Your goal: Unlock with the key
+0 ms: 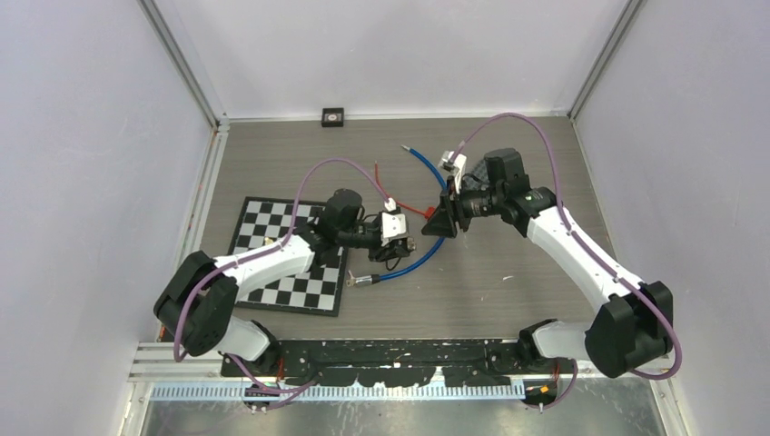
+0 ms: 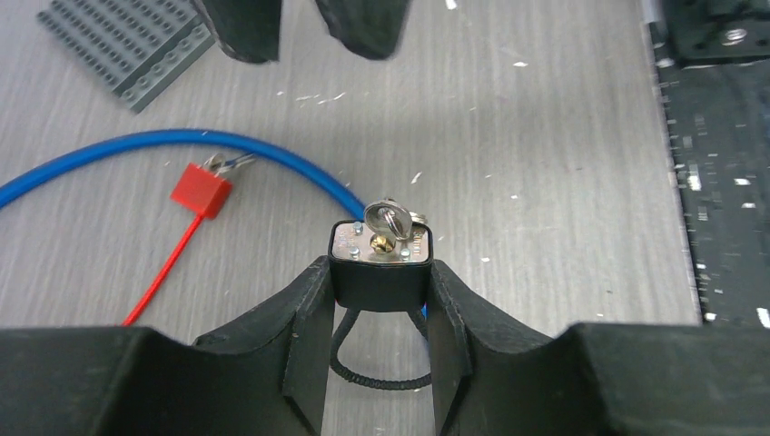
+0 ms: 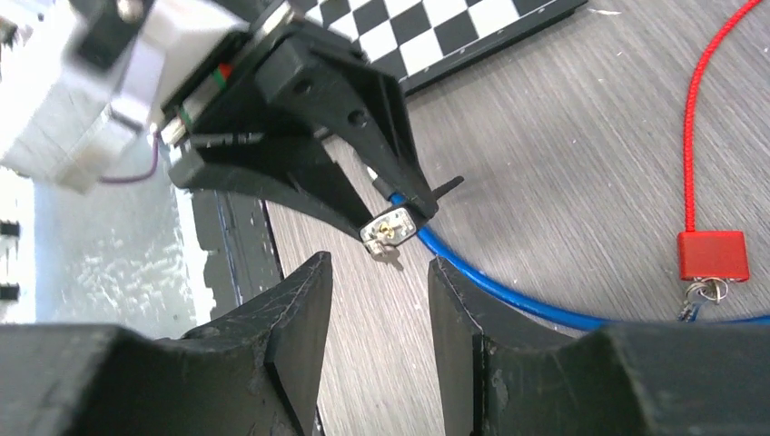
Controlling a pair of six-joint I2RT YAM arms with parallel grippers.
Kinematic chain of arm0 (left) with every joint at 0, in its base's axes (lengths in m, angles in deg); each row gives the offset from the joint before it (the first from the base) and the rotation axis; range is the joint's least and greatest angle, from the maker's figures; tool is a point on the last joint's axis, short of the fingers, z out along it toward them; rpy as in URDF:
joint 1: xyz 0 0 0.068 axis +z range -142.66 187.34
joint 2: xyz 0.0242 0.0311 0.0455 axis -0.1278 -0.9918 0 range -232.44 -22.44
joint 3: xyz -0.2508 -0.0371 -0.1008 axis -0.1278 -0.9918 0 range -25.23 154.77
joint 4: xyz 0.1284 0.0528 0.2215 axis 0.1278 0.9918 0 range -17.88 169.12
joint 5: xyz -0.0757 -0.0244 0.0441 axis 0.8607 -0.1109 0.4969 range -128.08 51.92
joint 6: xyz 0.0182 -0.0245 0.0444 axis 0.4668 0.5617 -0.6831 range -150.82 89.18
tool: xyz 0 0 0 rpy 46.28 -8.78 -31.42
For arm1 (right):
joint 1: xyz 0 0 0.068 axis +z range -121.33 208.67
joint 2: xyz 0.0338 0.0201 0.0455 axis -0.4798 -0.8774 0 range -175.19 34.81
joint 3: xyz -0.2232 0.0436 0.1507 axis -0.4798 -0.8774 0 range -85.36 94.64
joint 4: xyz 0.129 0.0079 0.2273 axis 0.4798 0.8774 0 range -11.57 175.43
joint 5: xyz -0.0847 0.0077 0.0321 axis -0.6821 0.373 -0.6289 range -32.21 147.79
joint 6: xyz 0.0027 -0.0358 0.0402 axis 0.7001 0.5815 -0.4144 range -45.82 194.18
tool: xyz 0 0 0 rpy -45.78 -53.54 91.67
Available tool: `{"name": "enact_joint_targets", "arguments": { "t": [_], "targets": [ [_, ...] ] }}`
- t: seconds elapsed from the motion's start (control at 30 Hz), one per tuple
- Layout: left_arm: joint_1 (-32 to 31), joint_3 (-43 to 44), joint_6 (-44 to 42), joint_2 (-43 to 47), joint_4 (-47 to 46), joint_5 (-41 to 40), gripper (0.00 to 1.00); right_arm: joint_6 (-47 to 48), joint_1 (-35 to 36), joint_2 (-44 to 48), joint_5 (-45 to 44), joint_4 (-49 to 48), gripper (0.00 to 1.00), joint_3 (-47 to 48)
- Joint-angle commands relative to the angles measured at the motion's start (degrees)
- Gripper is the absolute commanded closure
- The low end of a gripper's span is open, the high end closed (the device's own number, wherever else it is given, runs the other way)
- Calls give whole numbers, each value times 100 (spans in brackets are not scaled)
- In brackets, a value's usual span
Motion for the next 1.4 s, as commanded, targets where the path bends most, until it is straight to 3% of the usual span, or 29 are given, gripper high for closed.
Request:
{"name": "enact_joint_targets", "arguments": {
  "t": [0.0,0.2,0.83,1.37],
  "targets": [
    [128,507,100,-48,405,1269,100,1596,144,171,314,1106,52,262],
    [148,650,48,-73,786,1880,100,2268,656,428,93,1083,52,147],
    [153,794,-150,-140,1359,2397,100,3080,1704,232,-549,1429,51,326],
    [146,769,-117,-144,1339,2443,100,2852,1907,164,-970,1094,84,163]
  ]
}}
